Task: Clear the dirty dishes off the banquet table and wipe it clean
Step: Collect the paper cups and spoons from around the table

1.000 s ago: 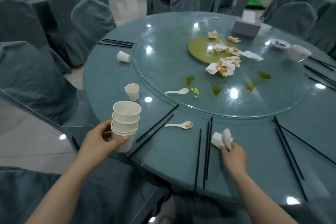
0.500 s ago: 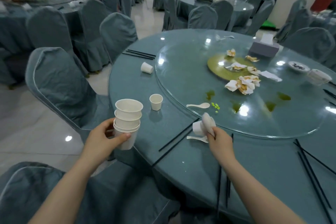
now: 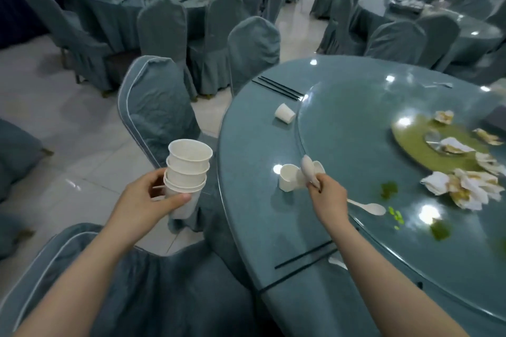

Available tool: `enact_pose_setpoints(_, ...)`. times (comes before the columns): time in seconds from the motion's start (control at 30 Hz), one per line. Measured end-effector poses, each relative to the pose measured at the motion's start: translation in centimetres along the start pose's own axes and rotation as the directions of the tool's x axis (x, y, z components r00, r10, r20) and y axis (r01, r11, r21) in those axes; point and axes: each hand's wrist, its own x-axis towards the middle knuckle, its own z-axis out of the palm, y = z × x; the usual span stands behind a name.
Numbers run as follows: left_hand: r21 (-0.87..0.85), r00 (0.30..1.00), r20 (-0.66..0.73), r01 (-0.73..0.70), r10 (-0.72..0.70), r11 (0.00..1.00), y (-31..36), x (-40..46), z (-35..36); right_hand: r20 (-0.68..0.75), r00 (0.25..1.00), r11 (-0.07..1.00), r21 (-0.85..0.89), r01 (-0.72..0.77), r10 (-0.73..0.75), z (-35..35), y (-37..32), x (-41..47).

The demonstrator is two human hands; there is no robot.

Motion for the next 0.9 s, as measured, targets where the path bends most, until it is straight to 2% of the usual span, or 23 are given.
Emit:
enact_pose_setpoints(0.17,0.015,0.995,-0.080,0.067,-0.066,0.998,-0.7,2.1,1.0,0.086,0.991,0.994,-0.028,0.106,-0.103,2.7,0.5,5.9)
enact_pose_setpoints(0.33,0.021,0.979,-0.149,0.141,-0.136,0.990,-1.5,2.7,1.8,0.272,0.955,0.975,-0.146,0.165,-0.121,5.9,2.8,8.0)
enact_pose_setpoints(0.57,-0.001,0.954,-0.210,0.218,-0.213,0.976,-2.2,2.4,2.3,0.295,0.939,0.970,-0.112,0.216,-0.175,7.5,4.0,8.0)
enact_pose_setpoints(0.77,-0.010,0.945,-0.263,0.196,-0.192,0.981,-1.4,0.8,1.0,0.239,0.935,0.965,0.071,0.254,-0.263,6.9,-0.2,7.0)
enact_pose_setpoints(0.9,0.011,0.936,-0.329,0.133,-0.123,0.991,-0.4,-0.9,-1.9,0.285,0.909,0.948,0.188,0.256,-0.303,6.5,-4.4,5.7)
